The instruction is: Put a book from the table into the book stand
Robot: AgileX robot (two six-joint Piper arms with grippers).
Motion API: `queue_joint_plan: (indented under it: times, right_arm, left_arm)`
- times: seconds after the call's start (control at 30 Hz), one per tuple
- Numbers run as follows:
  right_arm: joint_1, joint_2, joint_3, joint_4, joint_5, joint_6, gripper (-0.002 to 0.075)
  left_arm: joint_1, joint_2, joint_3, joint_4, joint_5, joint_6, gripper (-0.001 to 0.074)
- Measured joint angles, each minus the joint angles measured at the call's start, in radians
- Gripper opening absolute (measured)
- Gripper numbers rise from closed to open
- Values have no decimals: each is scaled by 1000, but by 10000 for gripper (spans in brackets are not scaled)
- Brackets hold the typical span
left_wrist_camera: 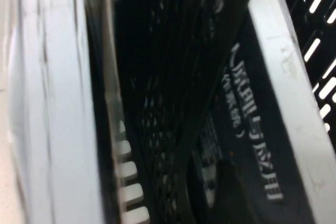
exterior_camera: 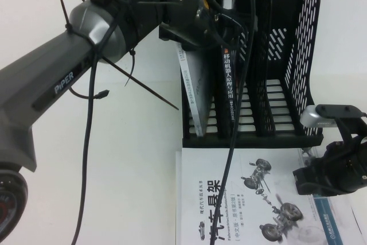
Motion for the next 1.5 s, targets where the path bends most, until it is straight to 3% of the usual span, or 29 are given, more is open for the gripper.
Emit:
queue_joint_plan:
  times: [0.27, 0.5, 0.6, 0.73, 0.8, 1.0, 1.17, 1.5]
  right_arm:
    - [0, 0, 0, 0, 0, 0, -3]
    - [0, -3, 0, 0, 0, 0, -3]
    - [0, -20, 0, -4, -1, -4, -3]
    - [0, -51, 11, -25, -7, -6, -3]
    - [0, -84, 12, -30, -4, -7, -3]
    - [0, -229, 12, -76, 27, 18, -3]
    - [0, -387, 12, -248, 67, 160, -3]
    - [0, -704, 20, -790, 156, 570, -3]
  left_arm:
    - [0, 3, -10, 2, -8, 27, 426]
    - [2, 27, -156, 8, 31, 66, 413]
    - [2, 25, -262, 43, 106, 77, 330]
    - [2, 24, -404, 140, 261, 80, 120]
    - [6, 17, -456, 180, 331, 80, 55]
    - [13, -85, -481, 249, 400, 65, 4]
    - [13, -212, -489, 304, 484, 104, 1]
    - [9, -386, -405, 231, 535, 215, 1]
